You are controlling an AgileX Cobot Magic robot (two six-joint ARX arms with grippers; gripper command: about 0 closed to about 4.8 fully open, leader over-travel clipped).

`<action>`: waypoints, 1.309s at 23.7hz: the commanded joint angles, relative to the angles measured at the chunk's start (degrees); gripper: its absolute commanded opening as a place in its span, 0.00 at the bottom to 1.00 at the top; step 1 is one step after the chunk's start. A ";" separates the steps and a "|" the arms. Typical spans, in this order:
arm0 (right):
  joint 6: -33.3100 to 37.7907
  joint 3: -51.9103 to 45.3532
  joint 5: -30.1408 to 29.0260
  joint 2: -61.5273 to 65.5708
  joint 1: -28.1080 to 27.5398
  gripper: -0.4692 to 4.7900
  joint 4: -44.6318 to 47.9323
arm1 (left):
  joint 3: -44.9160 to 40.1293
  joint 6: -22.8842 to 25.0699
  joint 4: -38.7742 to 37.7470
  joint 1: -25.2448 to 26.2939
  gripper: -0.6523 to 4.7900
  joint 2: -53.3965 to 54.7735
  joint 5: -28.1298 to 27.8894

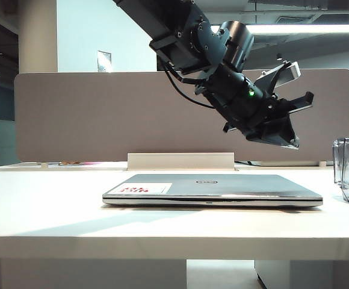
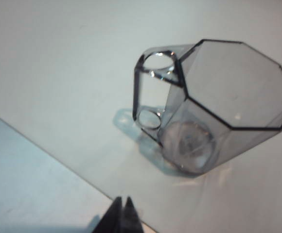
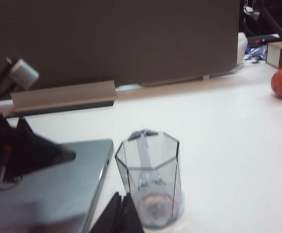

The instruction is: Pick up the water cup and place it on the left side of the laptop.

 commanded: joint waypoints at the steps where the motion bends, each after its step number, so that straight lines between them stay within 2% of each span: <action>1: 0.22 1.86 0.28 0.07 -0.07 0.08 -0.42 | 0.31 0.02 -2.51 0.63 0.11 -0.85 0.28; 7: 0.22 5.49 1.03 0.20 -0.07 0.08 -0.98 | 0.31 0.04 -4.20 0.81 0.11 -0.85 0.24; 12: 0.20 10.71 1.75 5.95 -0.04 0.08 -1.09 | 0.33 0.02 -3.67 0.72 0.11 -0.85 0.33; 23: -0.26 28.24 1.11 38.32 -0.04 0.08 -1.33 | 0.39 0.02 -4.50 0.83 0.11 -0.92 0.39; 31: -7.52 43.08 1.14 54.58 -0.09 0.09 -11.32 | 0.48 0.07 -8.31 1.79 0.11 -1.62 0.37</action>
